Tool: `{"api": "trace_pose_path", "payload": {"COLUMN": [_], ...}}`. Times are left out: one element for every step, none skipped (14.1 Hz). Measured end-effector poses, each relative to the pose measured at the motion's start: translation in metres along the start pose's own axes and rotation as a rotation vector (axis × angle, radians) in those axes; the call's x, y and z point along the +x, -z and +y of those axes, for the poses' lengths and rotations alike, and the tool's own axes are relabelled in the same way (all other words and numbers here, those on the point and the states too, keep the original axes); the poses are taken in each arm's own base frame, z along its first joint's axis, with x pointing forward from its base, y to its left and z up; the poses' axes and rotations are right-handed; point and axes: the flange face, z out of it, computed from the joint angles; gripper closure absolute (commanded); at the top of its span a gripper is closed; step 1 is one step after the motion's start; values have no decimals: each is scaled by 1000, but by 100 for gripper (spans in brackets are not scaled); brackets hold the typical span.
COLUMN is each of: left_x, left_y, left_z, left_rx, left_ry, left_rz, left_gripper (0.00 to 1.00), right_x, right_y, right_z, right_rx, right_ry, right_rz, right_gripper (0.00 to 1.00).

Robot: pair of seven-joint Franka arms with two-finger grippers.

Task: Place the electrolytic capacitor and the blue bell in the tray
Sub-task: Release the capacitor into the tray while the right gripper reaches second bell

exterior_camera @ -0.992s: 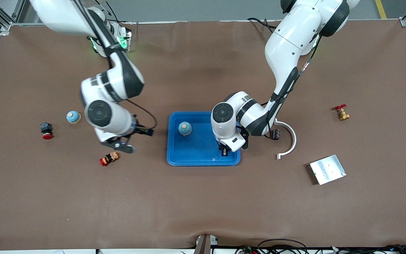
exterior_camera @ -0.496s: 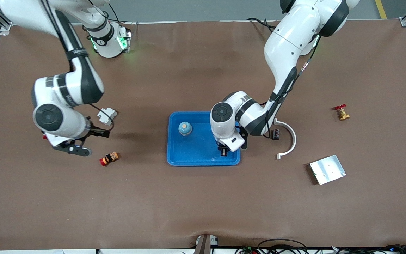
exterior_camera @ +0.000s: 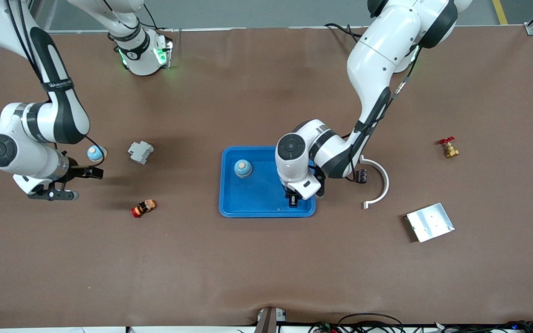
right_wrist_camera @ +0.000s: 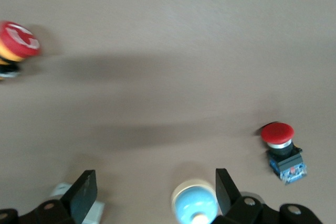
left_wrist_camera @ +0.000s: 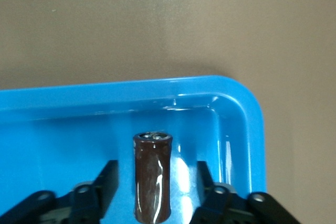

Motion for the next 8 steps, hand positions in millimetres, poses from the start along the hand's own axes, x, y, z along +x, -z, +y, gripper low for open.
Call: {"api": "trace_pose_path", "payload": {"left_x": [1, 3, 5, 8, 11, 14, 19, 25], "left_y": [2, 5, 11, 17, 26, 35, 45, 55], "left_z": [1, 3, 5, 8, 11, 14, 19, 24], "left_rx": [-1, 5, 13, 17, 17, 13, 6, 0], "left_ry": [-3, -10, -22, -43, -65, -89, -112, -139], "left_rz": [5, 17, 29, 38, 43, 43, 41, 36], "left_gripper": [0, 0, 0, 0, 0, 0, 0, 0], "right_x": [-12, -21, -28, -33, -38, -42, -45, -48], "right_y": [-14, -24, -30, -33, -36, -40, -44, -47], "right_z": [10, 19, 31, 42, 50, 54, 54, 57], "right_rx": [6, 12, 16, 20, 23, 27, 30, 32], "right_ry": [10, 28, 44, 50, 52, 53, 52, 47], "right_rz": [5, 2, -4, -11, -19, -28, -36, -44], "right_gripper": [0, 0, 0, 0, 0, 0, 0, 0]}}
